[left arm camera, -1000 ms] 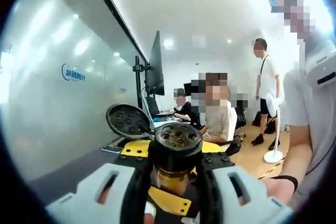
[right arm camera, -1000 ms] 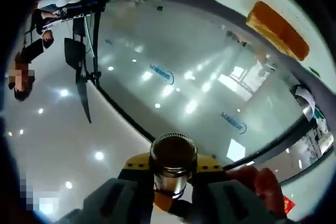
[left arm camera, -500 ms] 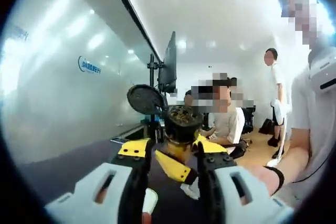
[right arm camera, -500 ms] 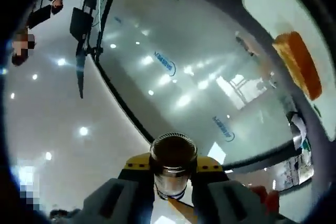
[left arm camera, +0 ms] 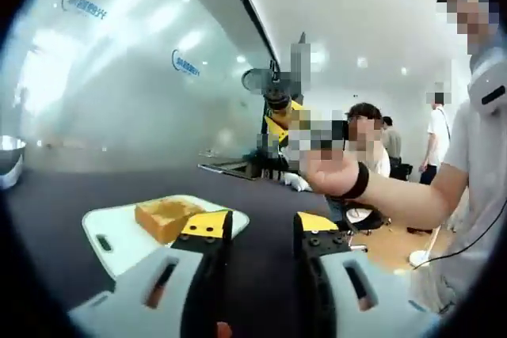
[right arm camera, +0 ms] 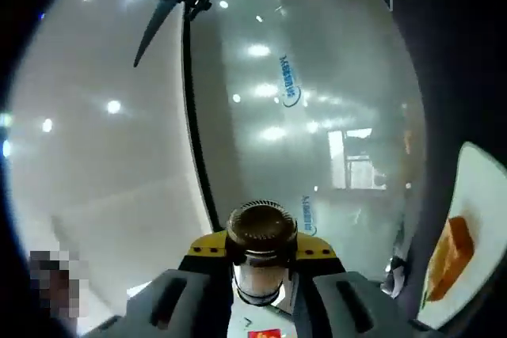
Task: Sprinkle pepper
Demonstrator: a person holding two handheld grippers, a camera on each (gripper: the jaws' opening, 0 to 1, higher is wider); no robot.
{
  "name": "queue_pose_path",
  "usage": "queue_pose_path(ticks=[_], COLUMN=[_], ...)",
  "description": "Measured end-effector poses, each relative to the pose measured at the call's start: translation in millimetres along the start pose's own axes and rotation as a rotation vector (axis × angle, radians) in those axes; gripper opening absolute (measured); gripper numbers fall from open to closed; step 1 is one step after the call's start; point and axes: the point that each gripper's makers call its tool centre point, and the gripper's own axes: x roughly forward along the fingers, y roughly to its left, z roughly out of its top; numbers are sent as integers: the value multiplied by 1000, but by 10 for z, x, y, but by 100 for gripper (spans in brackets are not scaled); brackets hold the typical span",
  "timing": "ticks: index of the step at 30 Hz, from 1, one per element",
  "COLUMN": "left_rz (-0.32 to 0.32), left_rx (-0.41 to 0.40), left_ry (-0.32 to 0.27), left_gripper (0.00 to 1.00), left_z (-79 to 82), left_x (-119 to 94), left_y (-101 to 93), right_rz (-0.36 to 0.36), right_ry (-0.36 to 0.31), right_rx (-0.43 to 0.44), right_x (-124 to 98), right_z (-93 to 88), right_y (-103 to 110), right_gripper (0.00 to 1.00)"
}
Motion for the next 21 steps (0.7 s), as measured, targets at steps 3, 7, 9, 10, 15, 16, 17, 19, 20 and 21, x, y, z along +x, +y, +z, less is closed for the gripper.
queue_pose_path(ticks=[3, 7, 9, 10, 15, 16, 17, 19, 20, 21], left_rz=[-11, -23, -22, -13, 6, 15, 25, 44, 46, 45], left_rx=[3, 28, 62, 54, -4, -32, -58, -70, -71, -73], left_ry=[40, 82, 89, 69, -6, -35, -64, -87, -89, -90], left_gripper=[23, 23, 23, 23, 23, 23, 23, 22, 22, 22], left_z=[-166, -368, -382, -366, -226, -177, -128, -93, -89, -93], left_x=[32, 81, 67, 60, -30, -60, -95, -137, -149, -148], left_y=[-30, -90, -124, -122, -47, 2, 56, 115, 129, 127], right_rz=[-28, -72, -95, -105, -176, -173, -173, -197, -211, -223], right_ry=[74, 128, 151, 165, 222, 225, 223, 239, 243, 255], right_rx=[-95, -157, -225, -241, -395, -401, -401, -446, -483, -527], right_x=[122, 320, 382, 417, 611, 655, 701, 770, 798, 822], right_z=[-7, 19, -1, -14, -22, -22, -13, 9, 15, 14], right_y=[-103, -262, -291, -300, -431, -424, -436, -489, -511, -529], right_gripper=[21, 21, 21, 21, 21, 21, 21, 21, 21, 21])
